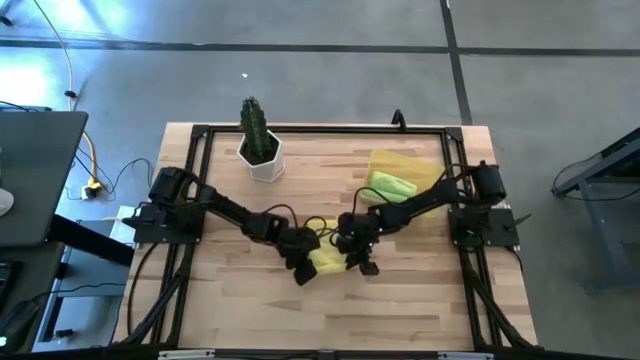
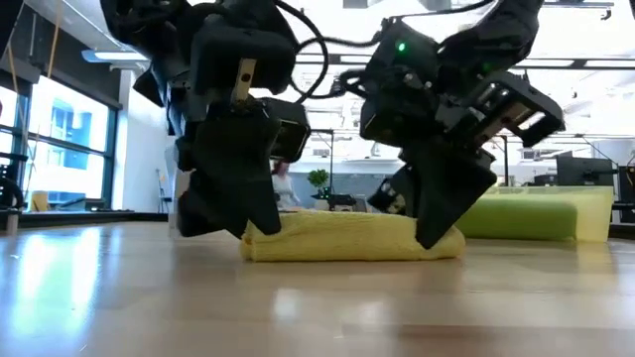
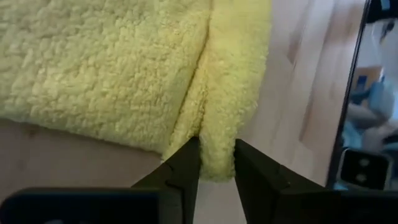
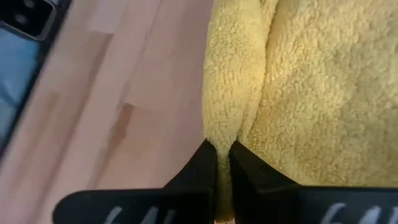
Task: Roll microfiber towels into tight, uniform cylinder then place into a basket
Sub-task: Roll the yellow microfiber cloth
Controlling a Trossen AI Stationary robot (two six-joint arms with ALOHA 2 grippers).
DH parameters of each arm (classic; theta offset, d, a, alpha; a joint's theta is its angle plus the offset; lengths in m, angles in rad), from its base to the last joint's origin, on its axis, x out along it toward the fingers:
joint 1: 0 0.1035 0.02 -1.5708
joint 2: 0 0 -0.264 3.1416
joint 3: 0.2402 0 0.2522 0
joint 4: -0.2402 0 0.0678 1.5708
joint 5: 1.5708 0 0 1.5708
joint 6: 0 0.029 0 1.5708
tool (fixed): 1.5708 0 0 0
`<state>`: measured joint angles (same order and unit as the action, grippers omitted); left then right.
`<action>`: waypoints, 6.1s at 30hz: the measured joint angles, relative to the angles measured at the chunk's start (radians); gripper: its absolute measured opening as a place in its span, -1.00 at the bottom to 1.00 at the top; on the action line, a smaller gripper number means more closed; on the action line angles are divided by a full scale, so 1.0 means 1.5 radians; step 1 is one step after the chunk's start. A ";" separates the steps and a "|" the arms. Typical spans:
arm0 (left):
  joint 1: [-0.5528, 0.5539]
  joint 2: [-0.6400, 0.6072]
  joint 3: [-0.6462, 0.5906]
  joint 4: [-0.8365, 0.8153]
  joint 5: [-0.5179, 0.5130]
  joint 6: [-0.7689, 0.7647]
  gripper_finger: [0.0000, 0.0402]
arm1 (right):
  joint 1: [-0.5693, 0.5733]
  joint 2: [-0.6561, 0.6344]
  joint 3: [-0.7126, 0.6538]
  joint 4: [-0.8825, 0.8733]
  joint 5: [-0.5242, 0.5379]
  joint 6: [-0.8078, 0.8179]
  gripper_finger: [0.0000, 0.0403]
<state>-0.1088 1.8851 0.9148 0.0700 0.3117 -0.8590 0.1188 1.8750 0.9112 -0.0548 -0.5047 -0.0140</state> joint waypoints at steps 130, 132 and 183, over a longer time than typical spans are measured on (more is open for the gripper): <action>-0.026 0.031 -0.033 0.123 -0.244 -0.013 -0.55 | 0.087 -0.122 0.124 -0.308 0.301 -0.163 -0.34; -0.021 0.033 -0.020 0.123 -0.243 -0.018 -0.55 | 0.115 -0.121 0.124 -0.305 0.338 -0.146 -0.36; -0.031 0.041 0.029 0.065 -0.434 -0.258 -0.97 | 0.091 -0.169 -0.183 0.045 0.522 -0.201 -0.36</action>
<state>-0.1556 1.9460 0.9577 0.1677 -0.3388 -1.2460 0.2553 1.6211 0.6368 0.0122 0.2777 -0.3153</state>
